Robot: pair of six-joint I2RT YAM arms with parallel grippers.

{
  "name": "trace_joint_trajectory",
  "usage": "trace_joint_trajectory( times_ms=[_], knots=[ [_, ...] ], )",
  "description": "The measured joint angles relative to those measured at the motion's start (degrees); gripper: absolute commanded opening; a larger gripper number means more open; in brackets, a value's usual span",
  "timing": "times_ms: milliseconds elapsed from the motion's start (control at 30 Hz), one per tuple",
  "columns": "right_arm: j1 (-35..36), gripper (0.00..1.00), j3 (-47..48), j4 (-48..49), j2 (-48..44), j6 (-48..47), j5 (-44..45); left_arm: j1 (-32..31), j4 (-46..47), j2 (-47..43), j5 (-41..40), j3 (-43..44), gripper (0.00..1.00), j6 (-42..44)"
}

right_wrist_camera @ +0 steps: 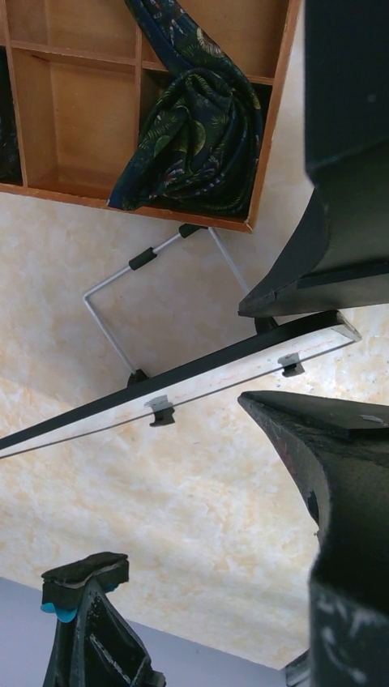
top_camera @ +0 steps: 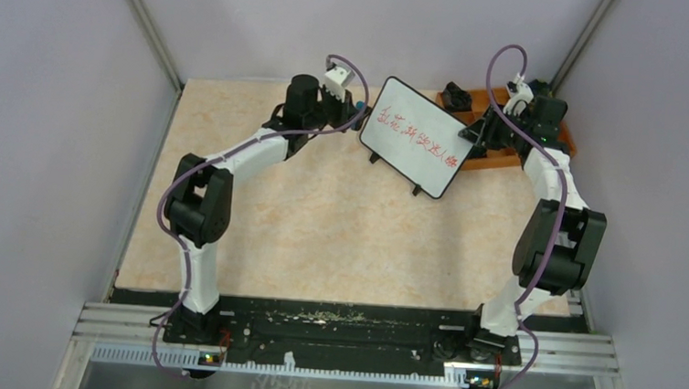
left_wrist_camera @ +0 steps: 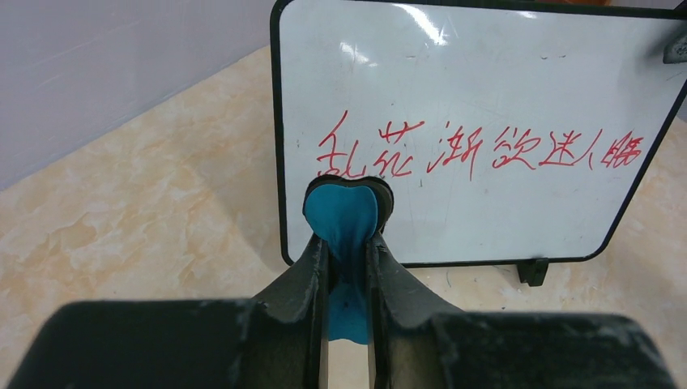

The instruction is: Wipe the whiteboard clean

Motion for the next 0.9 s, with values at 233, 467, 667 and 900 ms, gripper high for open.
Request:
trace_joint_trajectory(
  times_ms=[233, 467, 667, 900],
  knots=[
    [0.00, 0.19, 0.00, 0.07, 0.17, -0.02, 0.74, 0.00, -0.42, 2.14, 1.81, 2.95, 0.20, -0.55],
    [0.17, 0.00, 0.00, 1.20, 0.42, 0.24, -2.45, -0.04, -1.81, 4.55, 3.56, 6.47, 0.18, -0.70],
    [0.22, 0.00, 0.00, 1.68, 0.70, 0.22, -2.75, -0.52, -2.86, 6.49, 4.52, 8.87, 0.17, -0.26],
    [0.02, 0.00, 0.00, 1.86, 1.05, 0.07, -3.32, -0.81, -3.96, 11.93, 6.21, 16.04, 0.17, 1.09]
  ],
)
